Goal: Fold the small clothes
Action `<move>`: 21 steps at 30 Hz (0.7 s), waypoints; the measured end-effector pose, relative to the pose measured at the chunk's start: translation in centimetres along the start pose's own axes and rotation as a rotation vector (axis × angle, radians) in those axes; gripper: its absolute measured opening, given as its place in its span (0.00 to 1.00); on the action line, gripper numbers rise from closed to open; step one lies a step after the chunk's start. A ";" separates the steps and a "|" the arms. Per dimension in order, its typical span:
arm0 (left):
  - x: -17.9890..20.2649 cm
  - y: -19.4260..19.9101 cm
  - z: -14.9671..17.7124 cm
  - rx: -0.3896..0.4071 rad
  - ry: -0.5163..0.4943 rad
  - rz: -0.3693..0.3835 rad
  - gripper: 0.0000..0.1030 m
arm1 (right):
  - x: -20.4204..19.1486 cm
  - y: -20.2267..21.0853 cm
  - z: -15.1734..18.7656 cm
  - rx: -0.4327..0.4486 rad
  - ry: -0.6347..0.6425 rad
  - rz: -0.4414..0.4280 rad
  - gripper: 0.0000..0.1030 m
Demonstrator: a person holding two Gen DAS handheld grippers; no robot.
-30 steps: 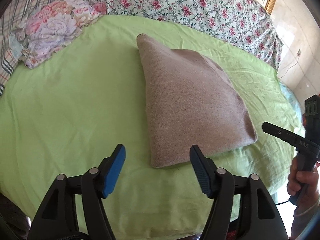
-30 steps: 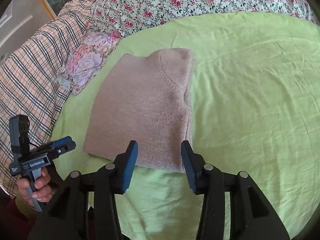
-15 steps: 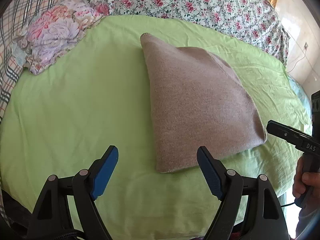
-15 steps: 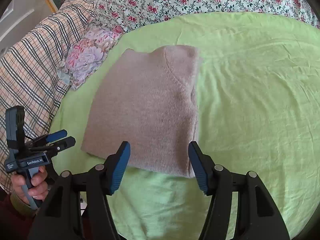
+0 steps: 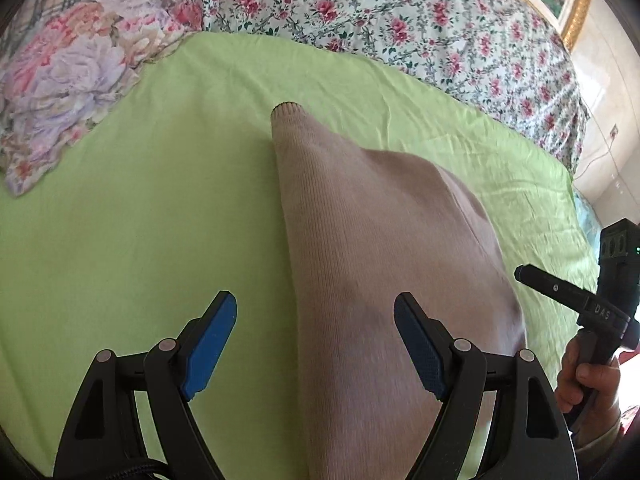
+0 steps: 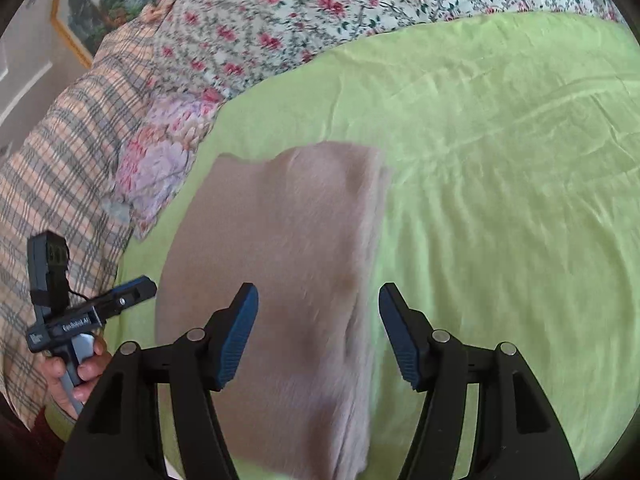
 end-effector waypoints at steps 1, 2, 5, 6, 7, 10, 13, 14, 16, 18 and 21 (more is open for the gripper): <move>-0.4 -1.3 -0.9 -0.016 0.013 -0.007 0.79 | 0.5 -0.7 -0.8 -0.005 -0.029 -0.008 0.62; -0.7 -2.2 -1.4 -0.030 0.026 -0.004 0.79 | 1.1 -1.4 -1.5 -0.009 -0.061 -0.027 0.60; -1.3 -4.7 -3.1 -0.075 0.079 0.058 0.77 | 2.4 -4.3 -2.7 -0.067 -0.134 -0.054 0.41; -1.5 -5.3 -3.4 -0.083 0.089 0.067 0.77 | 2.5 -5.3 -2.8 -0.099 -0.141 -0.058 0.17; -1.7 -5.9 -3.7 -0.088 0.093 0.069 0.75 | 2.6 -5.5 -2.9 -0.098 -0.137 -0.038 0.09; -2.3 -7.3 -4.4 -0.106 0.093 0.040 0.75 | 2.7 -5.8 -3.1 -0.113 -0.116 0.050 0.09; -2.0 -7.4 -4.7 -0.128 0.078 -0.001 0.75 | 2.5 -5.4 -3.2 -0.130 -0.113 0.090 0.09; -1.7 -7.1 -4.7 -0.132 0.078 -0.005 0.72 | 2.4 -4.8 -3.4 -0.129 -0.119 0.096 0.11; -1.2 -6.2 -4.6 -0.144 0.067 -0.014 0.71 | 2.3 -3.4 -3.4 -0.119 -0.131 0.110 0.11; -1.0 -4.9 -4.2 -0.150 0.060 -0.020 0.69 | 2.0 -2.3 -3.5 -0.114 -0.135 0.116 0.11; -0.5 -3.2 -3.0 -0.156 0.051 -0.026 0.69 | 1.0 0.0 -2.8 -0.118 -0.097 0.126 0.24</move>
Point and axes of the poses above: each gripper's, at about its wrist camera, not at the fingertips, and y roughly against the way its jaws point, x to its right, z to its underside, the point moved 9 cm from there along -y, roughly the way its jaws point, and after that the axes turned 3 degrees about y, right-handed, at the moved point
